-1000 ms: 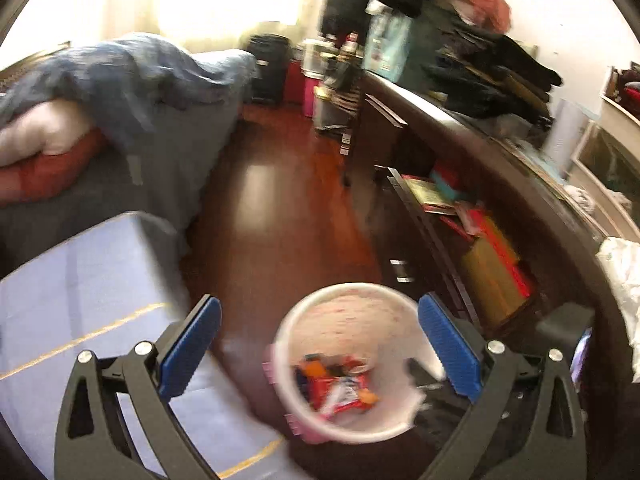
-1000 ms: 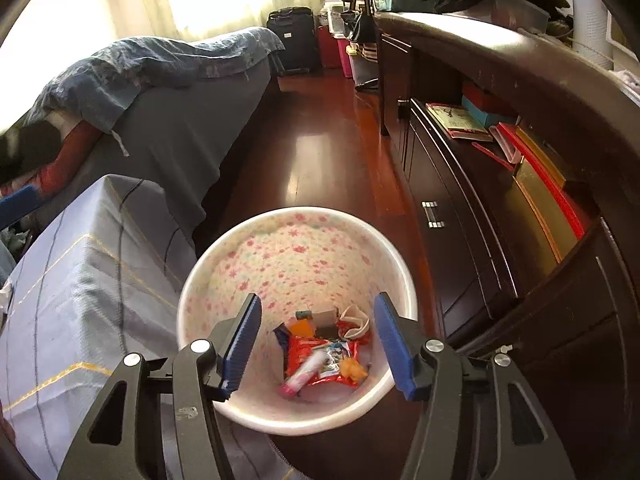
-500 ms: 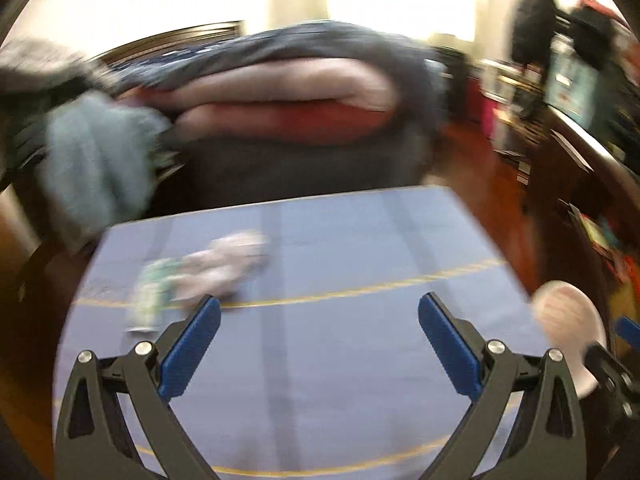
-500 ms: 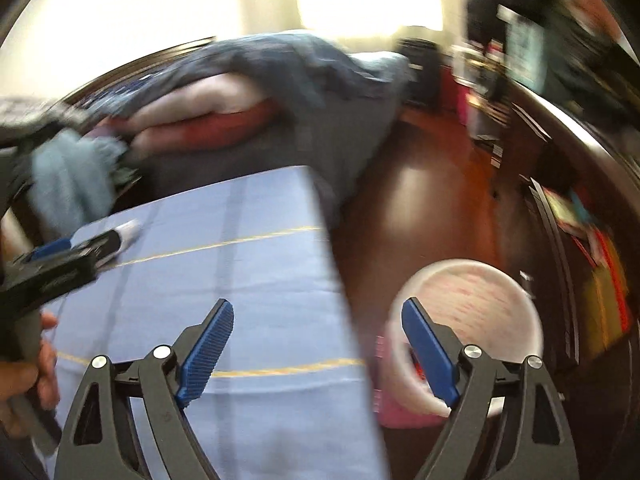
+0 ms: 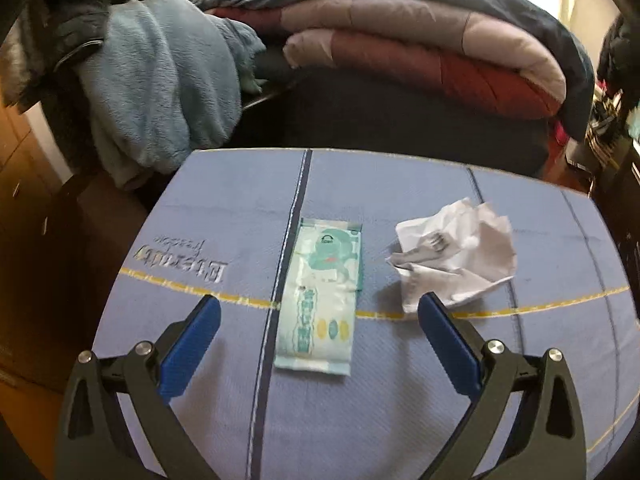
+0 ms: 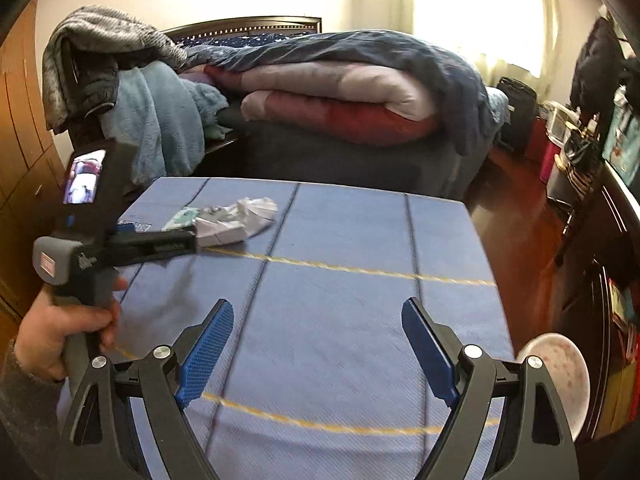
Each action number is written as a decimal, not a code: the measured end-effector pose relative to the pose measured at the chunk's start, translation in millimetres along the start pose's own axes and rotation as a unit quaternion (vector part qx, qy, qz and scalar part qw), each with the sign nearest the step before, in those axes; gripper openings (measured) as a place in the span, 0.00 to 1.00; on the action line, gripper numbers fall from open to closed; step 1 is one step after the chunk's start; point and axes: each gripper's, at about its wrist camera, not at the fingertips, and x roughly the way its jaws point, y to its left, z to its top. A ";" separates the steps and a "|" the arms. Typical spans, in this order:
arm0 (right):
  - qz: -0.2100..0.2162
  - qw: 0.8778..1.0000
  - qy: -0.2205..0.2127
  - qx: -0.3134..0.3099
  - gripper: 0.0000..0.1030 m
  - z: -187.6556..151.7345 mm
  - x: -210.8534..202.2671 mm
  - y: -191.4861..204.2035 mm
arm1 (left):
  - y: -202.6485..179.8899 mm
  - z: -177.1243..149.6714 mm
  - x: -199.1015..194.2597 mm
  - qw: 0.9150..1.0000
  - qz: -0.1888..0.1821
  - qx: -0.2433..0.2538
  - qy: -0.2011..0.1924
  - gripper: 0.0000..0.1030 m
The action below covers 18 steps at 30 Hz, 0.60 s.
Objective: Collect trash
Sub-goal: 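Move both open tools back over the table, then grasp the green tissue pack with the left tool while the right tool grasps the crumpled paper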
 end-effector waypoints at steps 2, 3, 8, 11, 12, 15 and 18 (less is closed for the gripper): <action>0.006 1.000 0.002 0.001 0.83 6.3 10.3 9.2 | -1.3 2.1 2.8 1.000 -0.007 0.008 -0.007 0.96; 0.007 1.000 0.004 0.003 0.83 9.3 15.6 13.0 | -1.2 3.1 4.0 1.000 -0.008 0.011 -0.008 0.96; 0.009 0.999 0.017 0.030 0.83 26.3 49.0 22.9 | 3.9 6.8 8.8 0.999 -0.031 0.024 -0.019 0.82; 0.021 0.998 0.024 0.057 0.83 34.9 64.3 23.4 | 11.0 5.8 14.5 0.998 -0.051 0.026 -0.015 0.69; 0.025 0.997 0.024 0.063 0.83 38.0 68.0 24.7 | 11.6 4.5 17.4 0.998 -0.053 0.027 -0.010 0.55; 0.031 0.996 0.025 0.074 0.83 47.6 79.9 28.5 | 13.7 2.6 19.2 0.997 -0.063 0.034 -0.013 0.44; 0.032 0.996 0.018 0.082 0.83 57.7 92.5 33.4 | 15.1 3.6 20.1 0.997 -0.076 0.029 -0.014 0.43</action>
